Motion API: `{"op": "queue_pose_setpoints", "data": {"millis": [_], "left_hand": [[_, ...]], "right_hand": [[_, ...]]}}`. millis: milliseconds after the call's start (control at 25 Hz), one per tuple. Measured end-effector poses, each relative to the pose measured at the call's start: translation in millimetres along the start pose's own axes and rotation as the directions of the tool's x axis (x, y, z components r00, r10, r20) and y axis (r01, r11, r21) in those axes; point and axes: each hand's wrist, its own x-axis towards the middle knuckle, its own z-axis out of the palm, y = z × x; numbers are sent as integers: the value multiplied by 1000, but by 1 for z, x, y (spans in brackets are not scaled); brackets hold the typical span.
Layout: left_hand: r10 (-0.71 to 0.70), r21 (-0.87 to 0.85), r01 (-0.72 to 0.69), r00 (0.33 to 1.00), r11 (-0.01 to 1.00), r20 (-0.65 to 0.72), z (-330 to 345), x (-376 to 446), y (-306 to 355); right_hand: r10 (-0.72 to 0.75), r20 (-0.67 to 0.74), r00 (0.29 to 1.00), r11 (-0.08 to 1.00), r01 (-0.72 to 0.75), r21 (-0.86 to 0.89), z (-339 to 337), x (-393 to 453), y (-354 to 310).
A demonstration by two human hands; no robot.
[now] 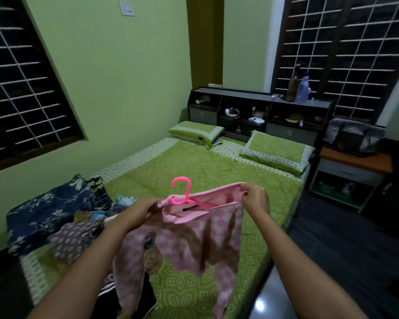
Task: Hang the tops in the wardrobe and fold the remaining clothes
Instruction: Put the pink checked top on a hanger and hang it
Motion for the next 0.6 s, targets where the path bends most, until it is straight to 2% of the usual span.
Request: {"op": "queue_pose_setpoints", "data": {"millis": [80, 160, 200, 240, 280, 320, 360, 400, 440, 480, 520, 560, 600], "left_hand": [[10, -44, -13, 999, 999, -52, 8, 31, 27], [-3, -86, -13, 983, 996, -182, 16, 70, 55], [-11, -105, -15, 971, 994, -239, 19, 91, 69], [-12, -116, -22, 959, 993, -283, 21, 112, 81], [8, -116, -46, 950, 992, -313, 23, 133, 95], [46, -114, -89, 940, 989, -338, 23, 152, 106], [98, -107, -145, 928, 984, -360, 24, 174, 119], [151, -96, -202, 911, 975, -384, 24, 193, 133], [190, -91, -245, 896, 965, -400, 23, 211, 150], [221, -94, -284, 881, 954, -419, 21, 228, 170], [254, -93, -324, 863, 941, -436, 21, 245, 188], [294, -93, -370, 846, 924, -445, 24, 264, 206], [324, -88, -402, 832, 911, -450, 27, 282, 223]], "right_hand": [[-38, -78, 996, 998, 42, 50, -19, 12, 3], [-89, -115, 989, 985, 105, 139, -48, 26, -1], [-137, -38, 990, 979, 141, 144, -67, 34, 1], [-193, 100, 976, 976, 181, 119, -85, 42, 5], [-232, 270, 935, 972, 211, 108, -106, 51, 16], [-243, 382, 892, 969, 202, 143, -130, 61, 30], [-224, 374, 900, 964, 149, 219, -155, 75, 49], [-174, 246, 954, 950, 97, 296, -180, 90, 69], [-113, 64, 992, 956, 91, 280, -203, 110, 92], [-94, -40, 995, 980, 100, 170, -224, 130, 117], [-125, 18, 992, 990, 124, 61, -241, 146, 139], [-135, 158, 978, 991, 131, 30, -254, 159, 158], [-144, 266, 953, 989, 128, 75, -263, 168, 173]]}}
